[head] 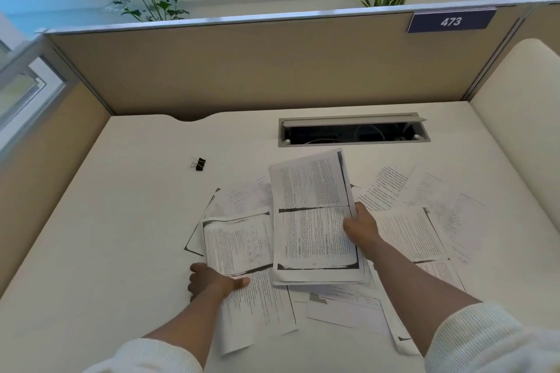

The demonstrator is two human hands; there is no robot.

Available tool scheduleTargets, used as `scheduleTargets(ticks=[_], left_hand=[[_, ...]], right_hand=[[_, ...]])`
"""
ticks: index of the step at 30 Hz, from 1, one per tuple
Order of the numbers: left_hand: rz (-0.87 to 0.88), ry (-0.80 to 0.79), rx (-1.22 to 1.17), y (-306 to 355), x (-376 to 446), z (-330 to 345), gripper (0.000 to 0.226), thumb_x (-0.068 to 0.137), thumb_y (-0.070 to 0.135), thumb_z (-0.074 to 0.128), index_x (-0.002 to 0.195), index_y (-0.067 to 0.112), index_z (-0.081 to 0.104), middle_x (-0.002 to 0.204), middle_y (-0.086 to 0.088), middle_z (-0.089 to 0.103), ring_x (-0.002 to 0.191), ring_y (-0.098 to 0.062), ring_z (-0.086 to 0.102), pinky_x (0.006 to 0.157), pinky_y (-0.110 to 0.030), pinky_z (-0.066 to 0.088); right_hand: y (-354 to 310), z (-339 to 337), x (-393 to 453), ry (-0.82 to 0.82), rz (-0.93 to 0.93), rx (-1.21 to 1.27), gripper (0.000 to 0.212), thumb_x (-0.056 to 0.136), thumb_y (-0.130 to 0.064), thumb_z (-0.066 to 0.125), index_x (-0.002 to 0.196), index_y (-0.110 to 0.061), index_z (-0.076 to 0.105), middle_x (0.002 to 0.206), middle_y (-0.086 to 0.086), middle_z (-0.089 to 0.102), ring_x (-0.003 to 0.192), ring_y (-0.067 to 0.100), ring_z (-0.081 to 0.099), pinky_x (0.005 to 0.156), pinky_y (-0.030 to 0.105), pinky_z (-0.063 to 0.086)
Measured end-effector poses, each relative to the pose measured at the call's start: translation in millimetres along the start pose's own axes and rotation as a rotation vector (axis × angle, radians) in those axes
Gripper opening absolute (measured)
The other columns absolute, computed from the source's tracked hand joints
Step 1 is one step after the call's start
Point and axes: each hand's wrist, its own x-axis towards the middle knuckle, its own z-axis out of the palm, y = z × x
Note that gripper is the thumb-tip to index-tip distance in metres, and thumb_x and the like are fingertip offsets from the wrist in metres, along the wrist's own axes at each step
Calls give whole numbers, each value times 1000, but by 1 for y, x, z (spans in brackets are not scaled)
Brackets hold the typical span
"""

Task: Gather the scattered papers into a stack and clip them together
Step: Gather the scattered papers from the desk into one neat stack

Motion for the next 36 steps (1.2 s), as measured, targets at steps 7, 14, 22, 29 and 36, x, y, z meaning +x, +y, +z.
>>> scheduleTargets(ticks=[7, 14, 22, 29, 36], left_hand=[[170, 36, -248, 3, -2, -12, 41, 84, 33, 74, 116, 10, 64, 111, -13, 70, 95, -32, 66, 83, -39, 56], [314, 43, -564, 33, 7, -50, 16, 97, 31, 58, 104, 21, 67, 108, -8, 72, 96, -29, 66, 91, -40, 54], [446, 69, -855, 73, 6, -98, 28, 96, 28, 62, 118, 12, 65, 90, 3, 67, 97, -26, 67, 88, -35, 53], [535, 128, -912, 93, 2, -128, 24, 97, 29, 58, 115, 14, 67, 111, -6, 70, 105, -28, 67, 95, -43, 54], [534, -172, -875, 123, -16, -128, 19, 97, 32, 61, 111, 19, 64, 101, -1, 72, 86, -19, 71, 63, -30, 59]], right_hand=[[3, -8, -9, 8, 16, 1, 47, 87, 1, 38, 128, -19, 51, 93, -6, 57, 75, 8, 53, 53, 21, 40], [1, -13, -15, 43, 21, 18, 52, 87, 0, 36, 133, -19, 50, 101, 3, 61, 75, 15, 55, 55, 23, 43], [0, -22, -20, 76, 45, 71, 49, 88, -2, 36, 132, -18, 51, 100, 1, 59, 77, 13, 55, 56, 23, 44], [4, -27, -23, 93, 34, 75, 52, 87, 1, 36, 132, -20, 51, 105, 1, 59, 74, 6, 51, 54, 20, 39], [-5, -18, -28, 42, 16, 97, 53, 88, 2, 35, 136, -16, 49, 117, 0, 58, 87, 11, 53, 75, 22, 43]])
